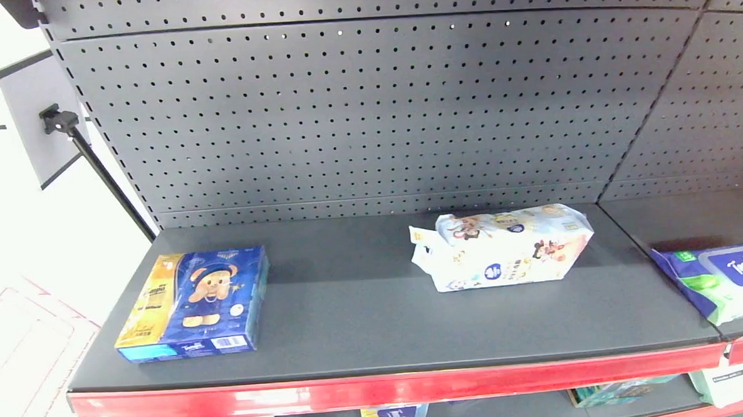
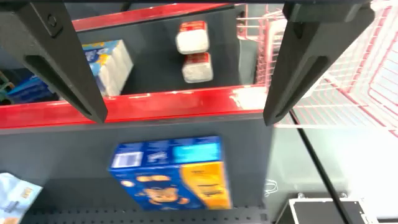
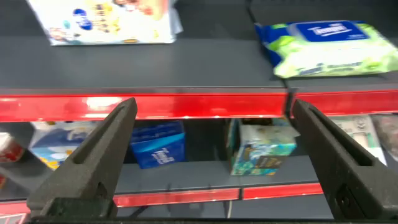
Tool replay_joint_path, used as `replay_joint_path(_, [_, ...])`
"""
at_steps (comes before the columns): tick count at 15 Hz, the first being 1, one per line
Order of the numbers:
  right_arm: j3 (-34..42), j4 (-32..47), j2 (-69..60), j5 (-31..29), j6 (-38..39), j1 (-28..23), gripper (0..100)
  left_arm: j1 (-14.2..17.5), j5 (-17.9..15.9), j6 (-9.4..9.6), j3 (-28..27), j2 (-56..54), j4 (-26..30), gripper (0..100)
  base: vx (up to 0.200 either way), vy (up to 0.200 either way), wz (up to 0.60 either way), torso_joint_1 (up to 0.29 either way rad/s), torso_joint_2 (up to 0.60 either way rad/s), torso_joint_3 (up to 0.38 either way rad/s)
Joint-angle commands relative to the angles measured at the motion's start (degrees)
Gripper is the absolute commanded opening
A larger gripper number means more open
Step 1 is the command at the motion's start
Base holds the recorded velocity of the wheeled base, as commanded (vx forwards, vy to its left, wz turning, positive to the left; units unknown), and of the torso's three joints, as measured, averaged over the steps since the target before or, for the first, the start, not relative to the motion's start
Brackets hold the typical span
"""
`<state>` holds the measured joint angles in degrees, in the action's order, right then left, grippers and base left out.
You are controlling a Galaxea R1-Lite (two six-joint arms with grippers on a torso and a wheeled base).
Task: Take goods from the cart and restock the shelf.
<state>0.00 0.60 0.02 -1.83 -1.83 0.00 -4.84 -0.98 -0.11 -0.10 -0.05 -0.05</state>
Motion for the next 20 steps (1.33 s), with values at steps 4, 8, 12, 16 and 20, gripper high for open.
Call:
replay_joint_path(4, [0.0, 0.02, 0.06, -0.02, -0.02, 0.0, 100, 0.01, 0.01, -0.07, 0.01, 0.05, -0.04, 100, 0.0, 0.2, 0.0, 0.0, 0.0, 0.002])
replay_joint_path(8, [0.0, 0.02, -0.02, -0.02, -0.02, 0.0, 100, 0.01, 0.01, -0.07, 0.01, 0.05, -0.04, 100, 0.0, 0.2, 0.0, 0.002, 0.0, 0.005])
replay_joint_path(12, [0.0, 0.02, -0.02, -0.02, -0.02, 0.0, 100, 0.01, 0.01, -0.07, 0.01, 0.05, -0.04, 100, 0.0, 0.2, 0.0, 0.001, 0.0, 0.002])
replay_joint_path(16, [0.0, 0.02, -0.02, -0.02, -0.02, 0.0, 100, 0.01, 0.01, -0.07, 0.01, 0.05, -0.04, 100, 0.0, 0.2, 0.0, 0.006, 0.01, 0.001])
replay_joint_path(20, [0.0, 0.02, -0.02, -0.02, -0.02, 0.0, 100, 0.01, 0.01, -0.15, 0.01, 0.05, -0.04, 100, 0.0, 0.05, 0.0, -0.001, 0.0, 0.001])
